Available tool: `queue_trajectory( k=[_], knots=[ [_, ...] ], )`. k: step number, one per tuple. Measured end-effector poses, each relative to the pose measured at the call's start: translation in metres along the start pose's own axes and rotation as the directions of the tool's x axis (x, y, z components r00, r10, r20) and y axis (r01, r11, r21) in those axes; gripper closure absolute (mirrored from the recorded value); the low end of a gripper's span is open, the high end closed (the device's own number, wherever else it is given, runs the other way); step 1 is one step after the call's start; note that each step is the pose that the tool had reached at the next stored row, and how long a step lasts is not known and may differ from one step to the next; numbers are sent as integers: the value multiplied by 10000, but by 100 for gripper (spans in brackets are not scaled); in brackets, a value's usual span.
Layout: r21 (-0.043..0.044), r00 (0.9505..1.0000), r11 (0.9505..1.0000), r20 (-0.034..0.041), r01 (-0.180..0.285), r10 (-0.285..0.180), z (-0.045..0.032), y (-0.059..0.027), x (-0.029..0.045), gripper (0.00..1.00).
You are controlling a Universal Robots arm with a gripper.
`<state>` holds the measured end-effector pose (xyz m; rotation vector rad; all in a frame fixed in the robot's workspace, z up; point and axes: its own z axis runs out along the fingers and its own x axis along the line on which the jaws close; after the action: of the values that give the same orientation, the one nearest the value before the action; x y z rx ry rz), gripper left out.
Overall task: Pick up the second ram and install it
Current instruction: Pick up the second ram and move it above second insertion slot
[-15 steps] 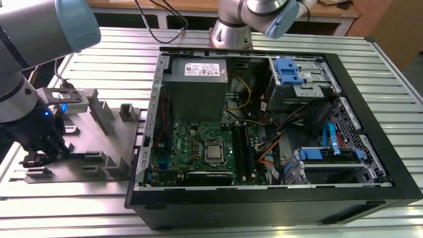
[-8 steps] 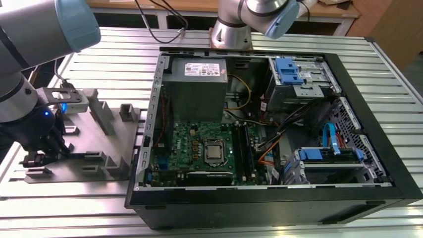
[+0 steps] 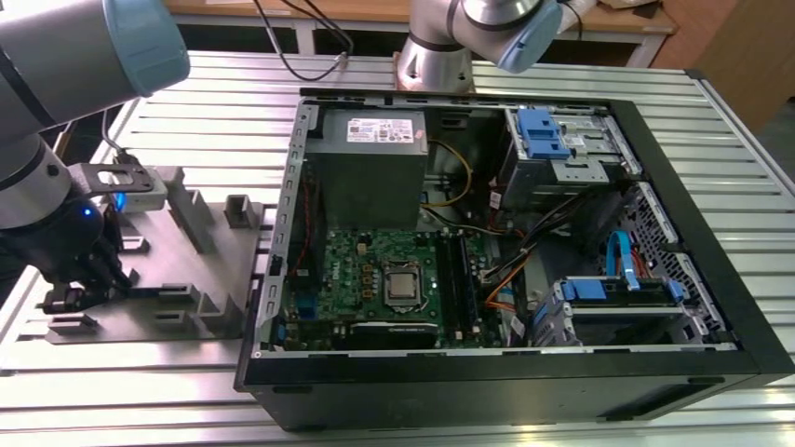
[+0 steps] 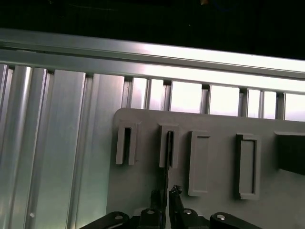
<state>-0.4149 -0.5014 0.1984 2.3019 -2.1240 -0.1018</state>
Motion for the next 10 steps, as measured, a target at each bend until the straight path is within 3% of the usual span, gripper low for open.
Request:
queue_trajectory(
  k=[10],
  knots=[
    [-2, 10000, 10000, -2, 0, 0, -2, 0, 0, 83]
  ],
)
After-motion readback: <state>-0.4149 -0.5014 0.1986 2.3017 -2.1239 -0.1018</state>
